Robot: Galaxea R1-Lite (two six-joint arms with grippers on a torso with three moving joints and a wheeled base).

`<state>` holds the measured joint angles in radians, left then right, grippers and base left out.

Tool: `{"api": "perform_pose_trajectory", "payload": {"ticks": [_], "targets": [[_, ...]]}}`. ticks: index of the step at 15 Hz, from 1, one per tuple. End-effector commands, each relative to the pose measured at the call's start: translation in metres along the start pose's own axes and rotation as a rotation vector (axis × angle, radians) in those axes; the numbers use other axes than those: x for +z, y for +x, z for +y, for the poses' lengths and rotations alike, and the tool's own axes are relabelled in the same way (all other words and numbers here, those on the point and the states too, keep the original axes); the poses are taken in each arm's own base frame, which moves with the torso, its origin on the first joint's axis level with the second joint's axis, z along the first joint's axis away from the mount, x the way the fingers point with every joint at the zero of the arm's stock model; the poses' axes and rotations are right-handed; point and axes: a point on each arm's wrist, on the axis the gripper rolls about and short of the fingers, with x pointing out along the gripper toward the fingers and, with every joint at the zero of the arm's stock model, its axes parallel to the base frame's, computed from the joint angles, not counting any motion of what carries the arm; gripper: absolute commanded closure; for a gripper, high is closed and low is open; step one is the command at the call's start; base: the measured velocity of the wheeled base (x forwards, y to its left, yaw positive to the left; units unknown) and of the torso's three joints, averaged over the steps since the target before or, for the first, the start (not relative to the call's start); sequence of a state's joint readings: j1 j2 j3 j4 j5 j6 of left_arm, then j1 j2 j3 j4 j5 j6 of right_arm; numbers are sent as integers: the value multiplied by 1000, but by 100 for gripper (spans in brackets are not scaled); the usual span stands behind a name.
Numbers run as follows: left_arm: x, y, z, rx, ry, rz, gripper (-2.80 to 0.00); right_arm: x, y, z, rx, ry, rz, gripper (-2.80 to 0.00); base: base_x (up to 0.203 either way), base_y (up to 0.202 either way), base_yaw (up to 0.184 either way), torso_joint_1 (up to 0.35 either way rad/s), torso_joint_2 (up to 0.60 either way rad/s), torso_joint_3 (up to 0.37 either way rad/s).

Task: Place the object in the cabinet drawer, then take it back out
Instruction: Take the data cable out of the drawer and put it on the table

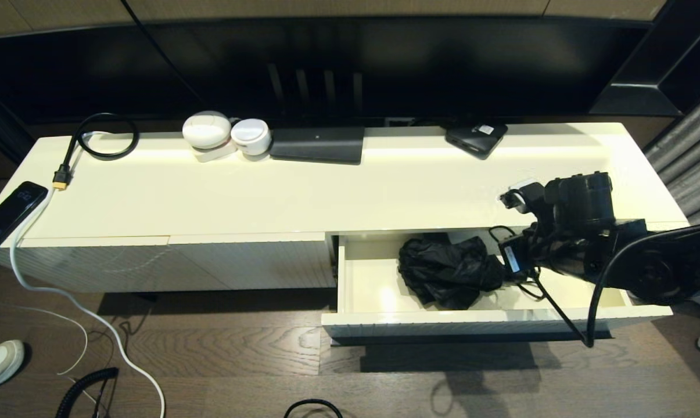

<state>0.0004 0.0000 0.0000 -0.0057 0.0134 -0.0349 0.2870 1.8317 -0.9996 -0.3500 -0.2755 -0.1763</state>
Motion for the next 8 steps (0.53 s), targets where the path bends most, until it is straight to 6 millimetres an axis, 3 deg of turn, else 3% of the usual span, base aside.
{"api": "perform_pose_trajectory", "payload": {"ticks": [1,5,8], "targets": [[0,0,0,0,0,1,0,9,-27,-2,6,-9,-58,0,0,0,0,0,0,0],[0,0,0,1,0,1,0,16,-70,12,60,-151,-146,0,0,0,0,0,0,0],[0,0,0,0,0,0,0,33,-85,27,86,-229,-222,0,0,0,0,0,0,0]]}}
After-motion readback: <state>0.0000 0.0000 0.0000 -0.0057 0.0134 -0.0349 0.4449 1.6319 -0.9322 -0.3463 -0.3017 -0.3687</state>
